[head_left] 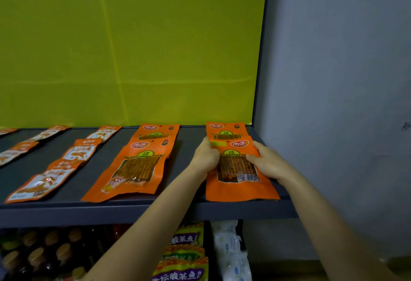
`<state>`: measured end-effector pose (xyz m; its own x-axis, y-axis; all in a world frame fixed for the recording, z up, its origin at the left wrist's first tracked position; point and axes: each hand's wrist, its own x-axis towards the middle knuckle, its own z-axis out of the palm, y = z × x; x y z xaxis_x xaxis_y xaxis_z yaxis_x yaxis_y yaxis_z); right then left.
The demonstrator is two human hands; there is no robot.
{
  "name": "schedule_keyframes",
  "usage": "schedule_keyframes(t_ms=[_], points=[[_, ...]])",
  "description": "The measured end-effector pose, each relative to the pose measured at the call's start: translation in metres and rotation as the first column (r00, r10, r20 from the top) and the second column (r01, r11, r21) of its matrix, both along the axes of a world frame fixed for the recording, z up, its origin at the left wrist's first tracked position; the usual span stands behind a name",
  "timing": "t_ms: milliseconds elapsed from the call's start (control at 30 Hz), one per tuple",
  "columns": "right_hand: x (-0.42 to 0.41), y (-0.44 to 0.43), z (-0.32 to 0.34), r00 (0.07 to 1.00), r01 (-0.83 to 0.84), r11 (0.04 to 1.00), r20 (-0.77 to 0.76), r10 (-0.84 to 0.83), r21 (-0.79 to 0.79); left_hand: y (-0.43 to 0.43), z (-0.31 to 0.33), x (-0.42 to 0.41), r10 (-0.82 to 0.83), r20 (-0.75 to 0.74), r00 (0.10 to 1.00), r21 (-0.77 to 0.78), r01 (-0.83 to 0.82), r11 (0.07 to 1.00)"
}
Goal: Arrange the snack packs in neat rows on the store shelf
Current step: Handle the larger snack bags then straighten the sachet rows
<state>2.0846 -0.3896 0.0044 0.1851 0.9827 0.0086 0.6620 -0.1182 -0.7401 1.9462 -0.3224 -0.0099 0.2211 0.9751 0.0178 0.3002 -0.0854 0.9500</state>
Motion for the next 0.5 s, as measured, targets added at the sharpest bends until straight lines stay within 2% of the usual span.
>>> schedule_keyframes(t_ms=[333,400,500], points=[[-0.001,-0.005,0.009,1.0,0.008,1.0,-0.001,-0.008,0.008,-0.004,0.007,0.001,-0.004,-0.078,0.997,0.032,0.006,0.999],[-0.001,-0.01,0.014,0.999,0.033,0.998,0.003,-0.034,0.058,-0.01,0.014,-0.005,-0.003,-0.098,0.995,0.092,0.012,0.996],[-0.007,-0.013,0.025,0.992,0.064,0.972,0.09,-0.086,0.225,-0.019,0.031,-0.025,0.003,-0.095,0.995,0.256,0.022,0.966]])
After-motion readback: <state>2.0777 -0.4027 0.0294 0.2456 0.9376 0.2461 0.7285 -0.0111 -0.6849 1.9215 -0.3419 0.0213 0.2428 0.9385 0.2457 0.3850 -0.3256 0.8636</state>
